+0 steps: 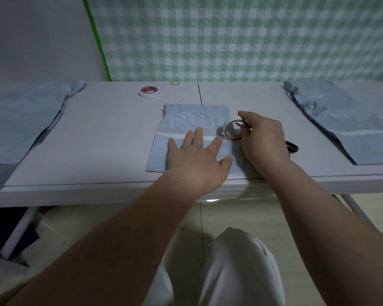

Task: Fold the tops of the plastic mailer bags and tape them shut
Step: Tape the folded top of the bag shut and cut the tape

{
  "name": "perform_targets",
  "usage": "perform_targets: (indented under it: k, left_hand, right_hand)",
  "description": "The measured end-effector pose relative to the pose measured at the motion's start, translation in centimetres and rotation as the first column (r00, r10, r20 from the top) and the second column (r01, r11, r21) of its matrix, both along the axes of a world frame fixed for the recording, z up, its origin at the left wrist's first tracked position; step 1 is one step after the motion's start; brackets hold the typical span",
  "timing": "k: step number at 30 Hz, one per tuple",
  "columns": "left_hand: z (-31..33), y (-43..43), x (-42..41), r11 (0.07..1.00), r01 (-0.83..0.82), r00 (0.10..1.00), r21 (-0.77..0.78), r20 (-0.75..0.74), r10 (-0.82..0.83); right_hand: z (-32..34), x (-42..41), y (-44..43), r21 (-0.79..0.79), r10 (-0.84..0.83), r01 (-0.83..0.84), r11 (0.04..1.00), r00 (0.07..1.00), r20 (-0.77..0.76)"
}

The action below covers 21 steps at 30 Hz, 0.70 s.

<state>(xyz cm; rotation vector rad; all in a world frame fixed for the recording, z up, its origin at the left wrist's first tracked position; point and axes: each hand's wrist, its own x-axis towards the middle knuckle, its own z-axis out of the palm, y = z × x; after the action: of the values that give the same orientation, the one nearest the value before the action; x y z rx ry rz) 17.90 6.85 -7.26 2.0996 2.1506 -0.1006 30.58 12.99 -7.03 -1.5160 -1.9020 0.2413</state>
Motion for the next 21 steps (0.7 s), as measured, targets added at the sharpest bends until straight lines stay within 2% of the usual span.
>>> perform_targets:
  k: [2, 5, 10, 14, 21]
  left_hand:
    - [0.3, 0.1, -0.1, 1.000, 0.003, 1.000, -0.011, -0.015, -0.004]
    - [0.7, 0.9, 0.5, 0.996, 0.064, 0.998, 0.056, -0.030, -0.062]
    - [-0.6, 1.2, 1.4, 0.992, 0.059, 0.994, 0.107, 0.081, -0.068]
    - [-0.8, 0.9, 1.5, 0.992, 0.054, 0.995, 0.113, 0.075, -0.063]
    - [-0.7, 0.8, 1.5, 0.994, 0.051, 0.998, 0.096, 0.043, -0.055]
  right_hand:
    - [0.1, 0.1, 0.1, -0.001, 0.029, -0.029, 1.000, 1.000, 0.010]
    - [-0.1, 0.1, 0.3, 0.009, 0.052, -0.052, 0.999, 0.998, 0.025]
    - [-0.5, 0.2, 0.4, 0.024, 0.058, -0.058, 0.998, 0.998, 0.022]
    - [-0.5, 0.7, 0.6, 0.036, 0.074, -0.076, 0.996, 0.996, 0.055]
    - [0.2, 2.1, 0.8, 0.090, -0.051, 0.024, 0.996, 0.952, 0.302]
